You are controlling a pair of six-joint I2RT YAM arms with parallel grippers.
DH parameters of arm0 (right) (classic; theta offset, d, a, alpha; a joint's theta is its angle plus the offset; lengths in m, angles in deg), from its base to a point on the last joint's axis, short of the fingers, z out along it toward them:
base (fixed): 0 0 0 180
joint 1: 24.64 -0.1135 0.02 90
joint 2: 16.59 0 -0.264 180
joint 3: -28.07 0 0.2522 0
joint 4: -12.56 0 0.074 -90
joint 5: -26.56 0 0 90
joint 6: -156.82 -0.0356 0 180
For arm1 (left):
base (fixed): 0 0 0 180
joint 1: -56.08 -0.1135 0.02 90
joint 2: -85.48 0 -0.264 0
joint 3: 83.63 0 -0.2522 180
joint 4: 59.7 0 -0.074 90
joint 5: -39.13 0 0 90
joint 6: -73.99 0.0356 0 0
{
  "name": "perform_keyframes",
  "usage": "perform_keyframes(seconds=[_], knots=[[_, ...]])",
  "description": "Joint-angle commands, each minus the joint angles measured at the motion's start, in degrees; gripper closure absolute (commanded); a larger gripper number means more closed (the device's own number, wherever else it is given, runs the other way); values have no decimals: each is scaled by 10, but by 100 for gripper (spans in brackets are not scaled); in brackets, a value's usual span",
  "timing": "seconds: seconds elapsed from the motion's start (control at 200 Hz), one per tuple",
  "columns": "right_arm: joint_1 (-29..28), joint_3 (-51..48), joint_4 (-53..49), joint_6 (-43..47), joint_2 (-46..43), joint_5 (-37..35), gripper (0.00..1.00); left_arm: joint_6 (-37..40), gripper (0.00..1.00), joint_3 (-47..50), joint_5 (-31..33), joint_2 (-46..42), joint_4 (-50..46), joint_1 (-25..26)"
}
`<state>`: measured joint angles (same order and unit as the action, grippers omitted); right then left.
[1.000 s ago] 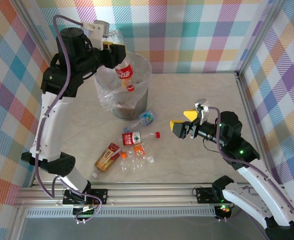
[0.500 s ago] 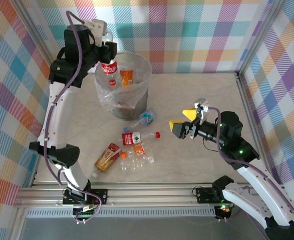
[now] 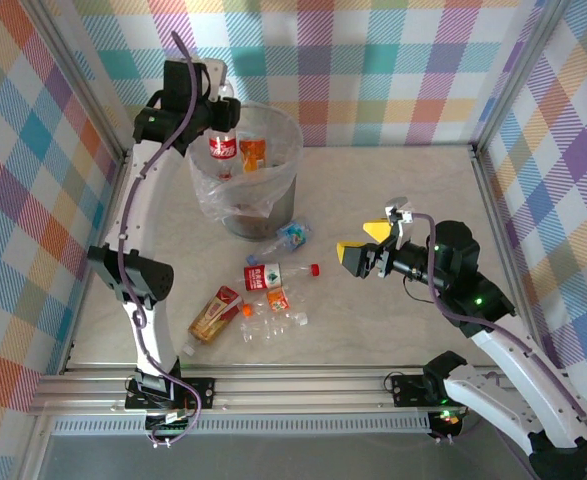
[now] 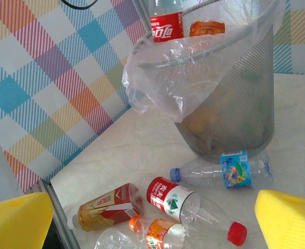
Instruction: Put the plastic bottles in the bin
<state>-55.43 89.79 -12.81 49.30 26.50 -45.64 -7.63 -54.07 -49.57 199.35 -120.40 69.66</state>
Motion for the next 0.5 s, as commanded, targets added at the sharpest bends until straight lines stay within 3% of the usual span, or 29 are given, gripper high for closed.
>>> perform_keyframes(seconds=[0.0,0.495], knots=[[-3,16,-5,-8,1,-8,0,-9,46,-17,-7,18,-11,-7],[-2,30,-45,-27,12,-81,0,-22,41,11,-41,73,-42,-8]])
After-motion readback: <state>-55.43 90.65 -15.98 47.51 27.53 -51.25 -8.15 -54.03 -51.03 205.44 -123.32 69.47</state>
